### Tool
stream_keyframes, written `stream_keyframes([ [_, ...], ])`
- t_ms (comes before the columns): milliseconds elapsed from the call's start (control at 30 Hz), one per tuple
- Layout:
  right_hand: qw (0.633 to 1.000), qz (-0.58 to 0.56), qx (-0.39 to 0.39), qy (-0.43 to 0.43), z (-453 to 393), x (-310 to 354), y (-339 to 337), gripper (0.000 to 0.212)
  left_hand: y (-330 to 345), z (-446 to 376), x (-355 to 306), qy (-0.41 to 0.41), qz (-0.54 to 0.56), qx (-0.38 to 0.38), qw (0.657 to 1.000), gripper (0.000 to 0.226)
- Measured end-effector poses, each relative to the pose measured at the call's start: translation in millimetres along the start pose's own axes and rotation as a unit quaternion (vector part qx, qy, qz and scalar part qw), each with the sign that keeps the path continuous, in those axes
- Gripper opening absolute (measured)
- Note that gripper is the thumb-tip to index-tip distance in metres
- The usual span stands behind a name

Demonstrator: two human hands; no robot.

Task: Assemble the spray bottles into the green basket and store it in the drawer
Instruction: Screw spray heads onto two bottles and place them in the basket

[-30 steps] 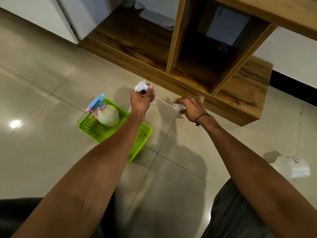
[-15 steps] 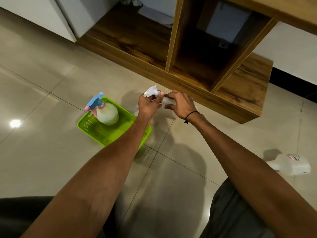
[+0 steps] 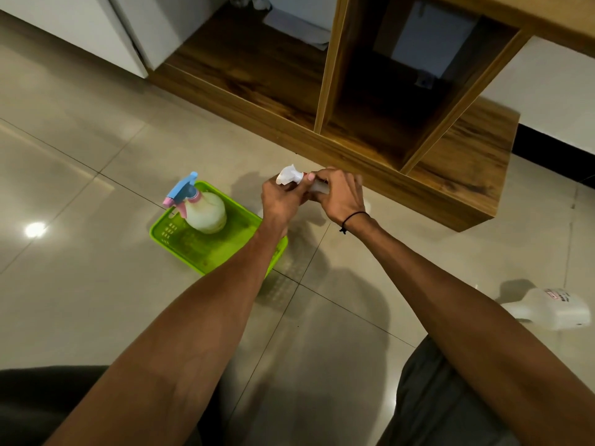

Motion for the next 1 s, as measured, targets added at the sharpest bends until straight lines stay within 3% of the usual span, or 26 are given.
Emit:
stream_keyframes([
  [167,0.999,-0.050,-0.010,-0.001,-2,-1,-1,0.030,6,5,2,-0.023,0.051,0.050,0.997,0.019],
  [200,0.997,-0.076,-0.003,0.007,-3,-4,-1,0.038,7,5,2,-0.029,0.056,0.066,0.996,0.019],
  [333,0.984,-0.151,0.070,0.060,-8,-14,6,0.107,11,7,3,-0.060,0.075,0.133,0.986,0.021],
  [433,0.967,-0.220,0.104,0.075,-12,-17,8,0.120,13,6,-1,-0.072,0.076,0.177,0.979,0.020],
  [500,0.957,-0.255,0.111,0.078,-12,-14,7,0.118,14,5,-5,-0.068,0.075,0.187,0.977,0.019],
  [600,0.961,-0.257,0.072,0.080,-12,-8,3,0.109,8,1,-7,-0.059,0.087,0.143,0.984,0.015],
  [833,0.986,-0.142,-0.077,0.036,-8,16,-16,0.079,0,-6,-8,-0.047,0.090,0.029,0.994,0.021],
  [1000,0.987,-0.038,-0.152,-0.026,4,39,-24,0.062,-11,-8,-6,-0.038,0.075,-0.049,0.995,0.038],
])
Point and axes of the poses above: each hand's wrist, its own z-axis away from the middle knuckle, its own y-axis out of the palm, x = y × z, the point moved 10 cm from there along -z, towards the middle knuckle, and after that the axes turned 6 degrees about -y, right-handed, at the moved point
